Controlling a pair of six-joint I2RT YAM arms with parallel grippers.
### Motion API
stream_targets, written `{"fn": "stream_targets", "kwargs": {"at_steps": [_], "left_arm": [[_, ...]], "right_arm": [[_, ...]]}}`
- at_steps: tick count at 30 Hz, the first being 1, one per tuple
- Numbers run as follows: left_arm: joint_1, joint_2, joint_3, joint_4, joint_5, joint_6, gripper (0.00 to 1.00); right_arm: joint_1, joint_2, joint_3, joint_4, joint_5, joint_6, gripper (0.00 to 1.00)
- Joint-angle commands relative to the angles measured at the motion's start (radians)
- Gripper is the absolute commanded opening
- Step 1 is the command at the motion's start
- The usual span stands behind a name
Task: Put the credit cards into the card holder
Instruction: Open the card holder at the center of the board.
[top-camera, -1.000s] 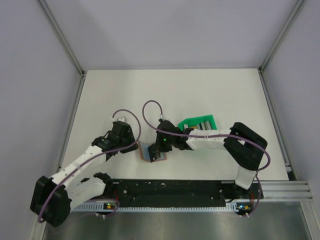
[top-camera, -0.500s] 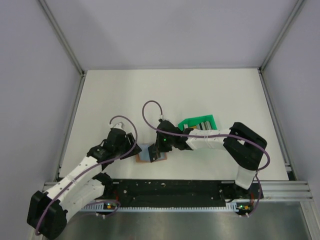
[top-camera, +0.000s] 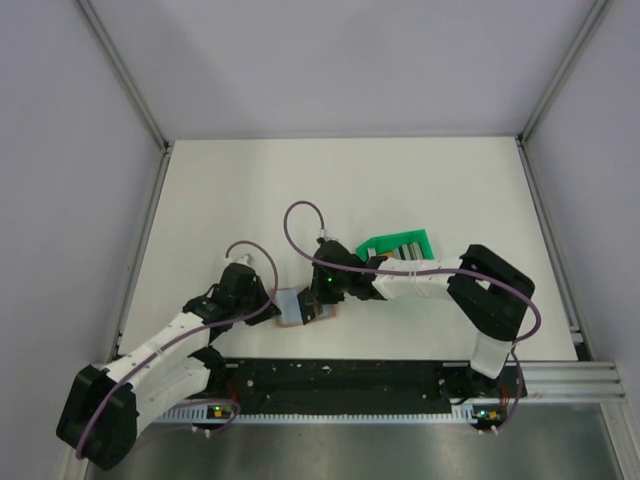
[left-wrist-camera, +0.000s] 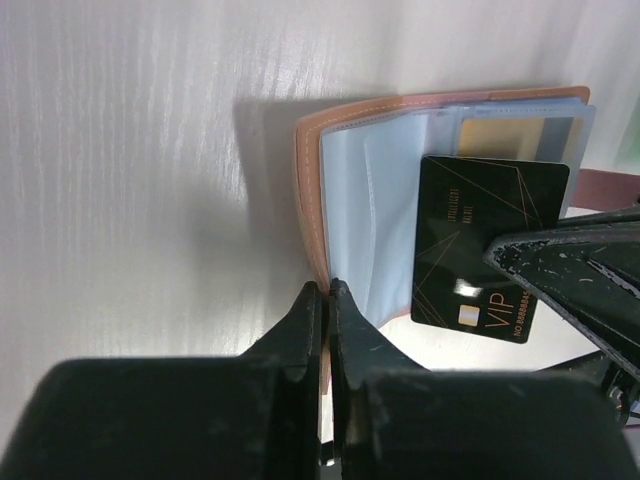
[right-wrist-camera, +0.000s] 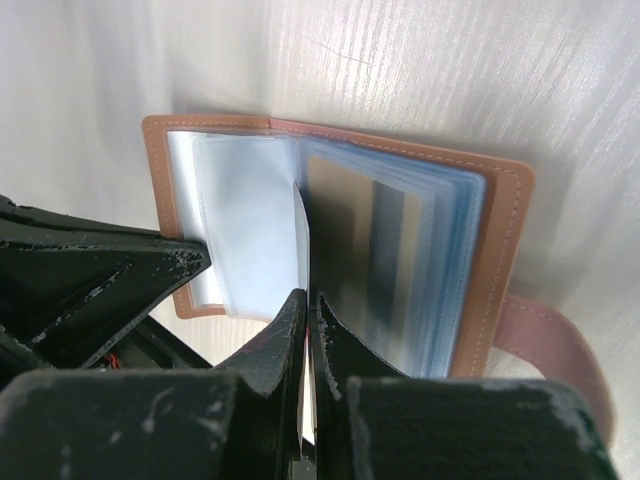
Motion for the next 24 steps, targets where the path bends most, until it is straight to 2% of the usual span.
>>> {"fn": "stream_targets", "kwargs": {"at_steps": [1,5,10,24], "left_arm": [[0.002,0.022,0.005,0.069,0.011,0.01,0.0],[0.002,0.024,0.026,0.055,-0.006,0.038,0.0],[0.004,0.038,0.041,0.042,-0.022,0.049,0.0],[0.002,0.065,0.041,0.062,-0.006,0.067,0.0]], "right_arm": [[0.003,-0.083,0.037,-0.05,0.044,-0.056,0.0],[-0.034,-0.198,0.014,-0.11,0.142,-0.092,0.0],[-0.082,-0.26,-0.041,-0.144,0.153,-0.1,0.0],[-0.1,-0.238,-0.109,-0.139,0.143,-0.096,0.0]]}}
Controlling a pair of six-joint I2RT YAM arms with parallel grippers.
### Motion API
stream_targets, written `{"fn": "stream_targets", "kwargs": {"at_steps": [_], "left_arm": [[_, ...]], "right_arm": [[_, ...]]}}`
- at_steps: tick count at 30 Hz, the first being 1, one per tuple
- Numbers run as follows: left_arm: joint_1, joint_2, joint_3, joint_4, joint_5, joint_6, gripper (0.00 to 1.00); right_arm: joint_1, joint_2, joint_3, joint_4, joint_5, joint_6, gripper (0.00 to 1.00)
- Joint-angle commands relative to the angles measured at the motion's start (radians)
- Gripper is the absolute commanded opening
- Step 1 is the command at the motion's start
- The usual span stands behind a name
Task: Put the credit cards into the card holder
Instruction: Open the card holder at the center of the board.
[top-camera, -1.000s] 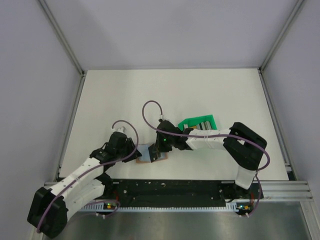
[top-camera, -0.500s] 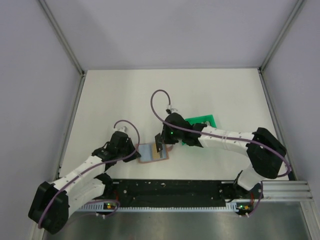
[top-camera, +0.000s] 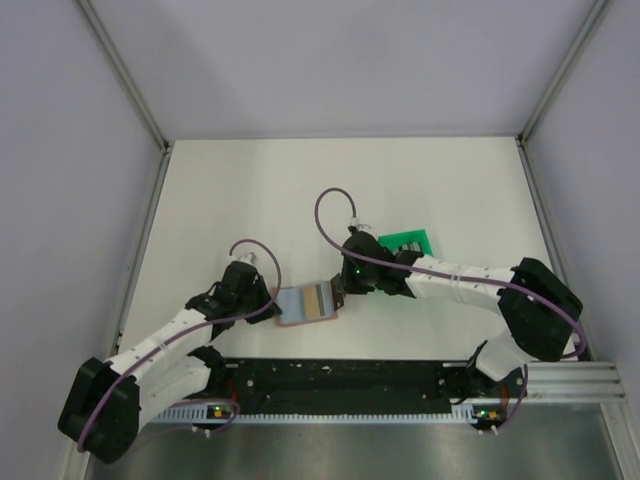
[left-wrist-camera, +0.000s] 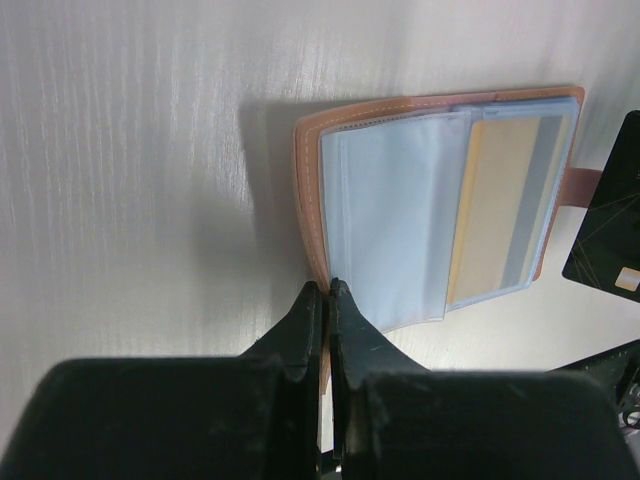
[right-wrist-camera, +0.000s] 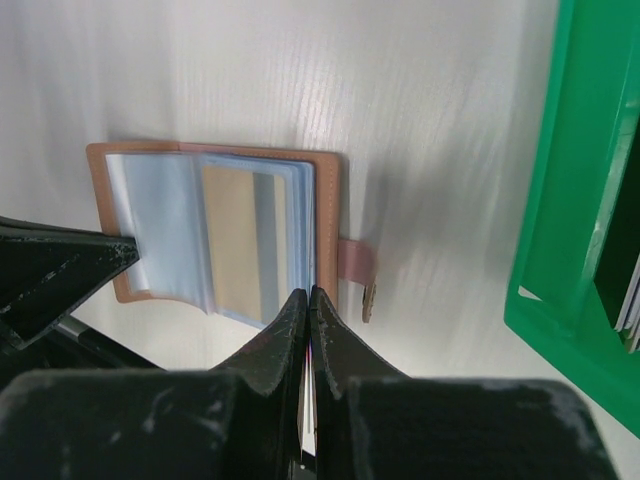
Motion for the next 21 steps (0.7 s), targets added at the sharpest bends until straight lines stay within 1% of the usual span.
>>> {"fn": "stream_targets", "kwargs": {"at_steps": [1,6,14,21], "left_arm": [[0.003,0.011,0.03,0.031,-0.01,0.025,0.0],[0.002,0.014,0.027,0.04,0.0,0.025,0.0],[0.002,0.025,0.024,0.051,0.013,0.03,0.0],[0.002,0.052,0.026,0.079,0.043,0.036,0.0]], "right_arm": [[-0.008,0.018,-0.002,0.019,0.005,-0.012,0.0],[-0.008,0.048,-0.002,0.057,-0.026,-0.008,0.0],[-0.009,0.098,0.005,0.073,-0.067,0.003,0.0],[-0.008,0.078,0.03,0.102,-0.135,-0.004,0.0]]}}
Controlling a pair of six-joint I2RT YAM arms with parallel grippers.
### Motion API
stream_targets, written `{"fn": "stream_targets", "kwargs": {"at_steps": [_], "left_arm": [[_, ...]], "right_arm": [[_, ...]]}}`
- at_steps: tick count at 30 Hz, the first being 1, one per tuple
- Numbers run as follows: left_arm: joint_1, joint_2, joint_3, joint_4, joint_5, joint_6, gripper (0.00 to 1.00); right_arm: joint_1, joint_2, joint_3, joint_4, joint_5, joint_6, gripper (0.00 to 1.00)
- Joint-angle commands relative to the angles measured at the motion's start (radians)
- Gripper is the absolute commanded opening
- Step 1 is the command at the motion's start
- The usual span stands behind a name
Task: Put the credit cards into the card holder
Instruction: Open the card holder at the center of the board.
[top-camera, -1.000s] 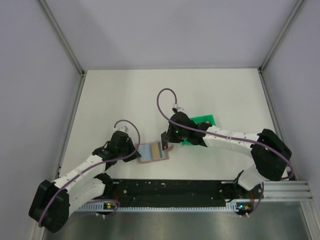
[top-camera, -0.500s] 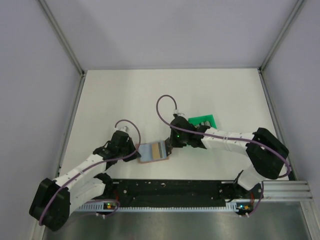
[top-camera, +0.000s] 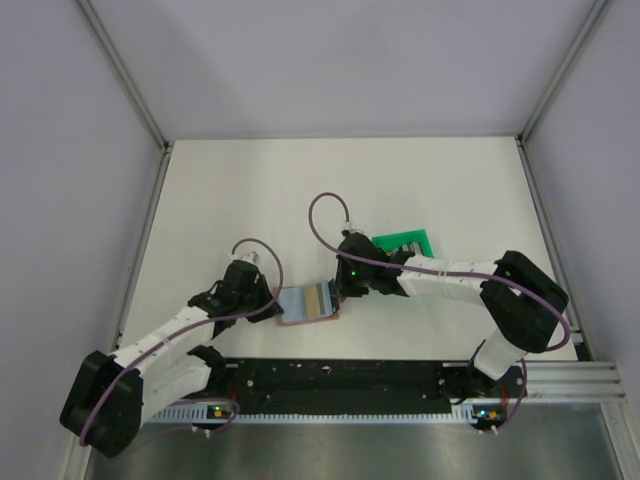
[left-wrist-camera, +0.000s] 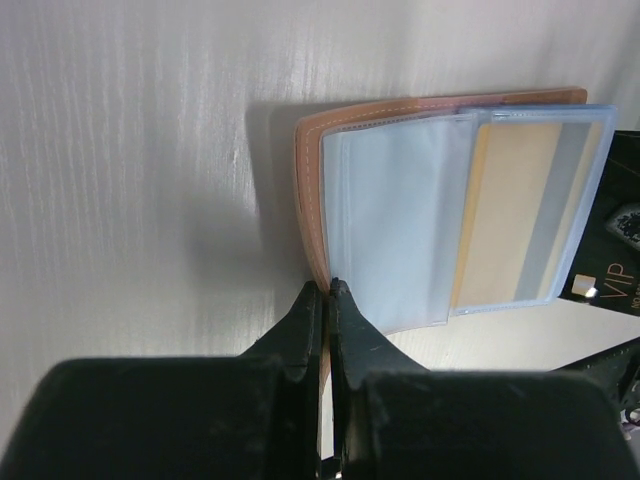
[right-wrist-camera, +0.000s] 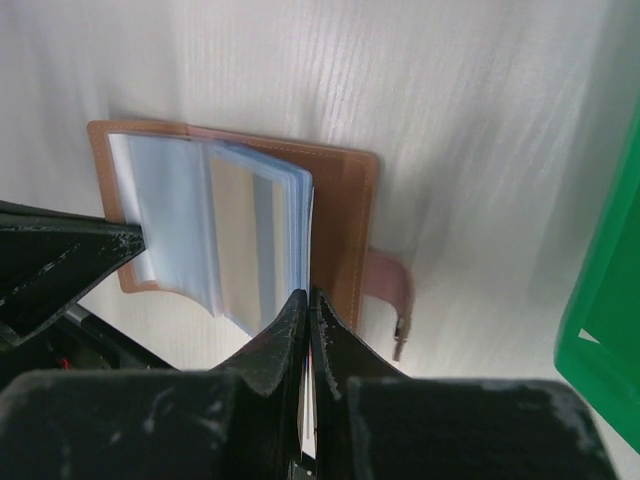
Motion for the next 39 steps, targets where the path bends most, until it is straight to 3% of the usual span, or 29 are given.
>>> {"fn": "stream_targets", "kwargs": {"at_steps": [1,13,20,29,39], "left_arm": [[0.002,0.023,0.026,0.05,0.034,0.019,0.0],[0.002,0.031,0.026,0.054,0.025,0.013,0.0],[0.002,0.002,0.039,0.026,0.016,0.014,0.0],[0.002,-0.047,0.098,-0.039,0.022,0.036,0.0],[0.002,-0.033,0.093,-0.02,0.033,0.033,0.0]], "right_arm": [[0.0,-0.005,0.038,0.041,-0.068,-0.006,0.0],[0.096,0.034,0.203,0.035,-0.102,-0.063,0.0],[0.096,-0.019,0.175,-0.034,0.032,-0.049,0.0],[0.105,-0.104,0.181,0.024,0.022,-0.043,0.0],[0.12,0.057,0.263,-0.008,-0.029,-0.029,0.0]]}}
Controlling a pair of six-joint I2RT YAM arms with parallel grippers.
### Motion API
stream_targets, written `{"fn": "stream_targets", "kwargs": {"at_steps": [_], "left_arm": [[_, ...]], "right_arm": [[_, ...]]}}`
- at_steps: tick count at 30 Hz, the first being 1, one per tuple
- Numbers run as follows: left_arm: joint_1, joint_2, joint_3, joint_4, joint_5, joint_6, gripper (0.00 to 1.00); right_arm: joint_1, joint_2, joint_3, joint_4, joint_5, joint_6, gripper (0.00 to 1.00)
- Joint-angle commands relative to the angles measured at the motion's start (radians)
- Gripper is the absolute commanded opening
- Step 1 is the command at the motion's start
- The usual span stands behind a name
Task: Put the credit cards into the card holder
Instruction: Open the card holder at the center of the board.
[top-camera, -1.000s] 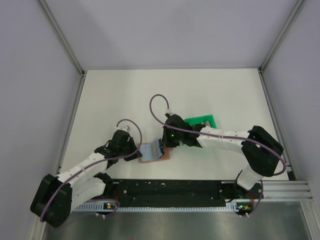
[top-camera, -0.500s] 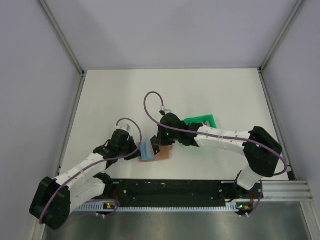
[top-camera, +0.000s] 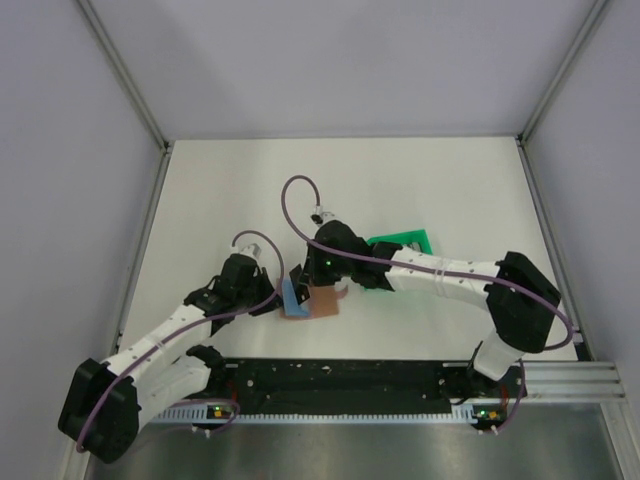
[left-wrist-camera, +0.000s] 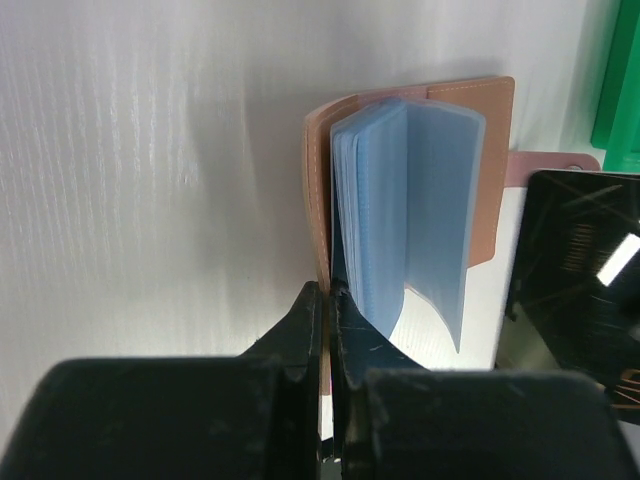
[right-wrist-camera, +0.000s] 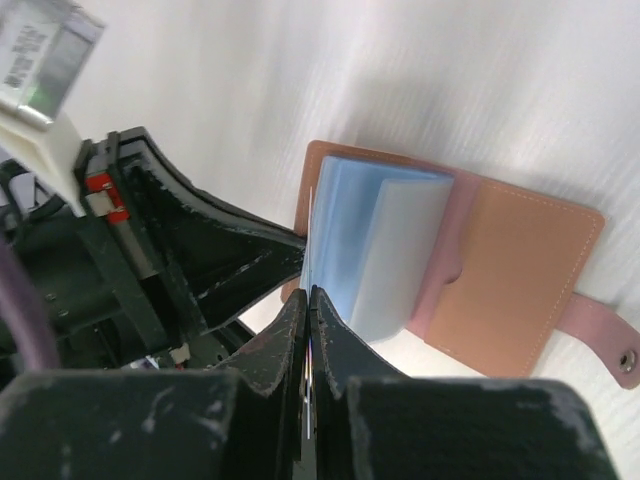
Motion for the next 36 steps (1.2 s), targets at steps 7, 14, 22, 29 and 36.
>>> {"fn": "stream_targets", "kwargs": {"at_steps": [7,14,22,29,36], "left_arm": [[0.002,-0.003,0.03,0.013,0.011,0.011,0.0],[0.003,0.025,0.015,0.03,-0.006,0.021,0.0],[0.002,0.124,-0.012,0.095,0.008,0.022,0.0],[0.002,0.229,0.002,0.102,0.01,0.025,0.0],[0.002,0.293,0.005,0.119,-0.001,0.018,0.0]], "right_arm": [[0.021,0.075,0.067,-0.082,0.051,-0.002,0.0],[-0.003,0.077,-0.003,-0.106,0.079,-0.003,0.0],[-0.1,0.06,-0.203,0.228,-0.132,0.039,0.0],[-0.135,0.049,-0.338,0.468,-0.229,0.09,0.0],[-0.152,-0.007,-0.378,0.491,-0.194,0.095,0.0]]}}
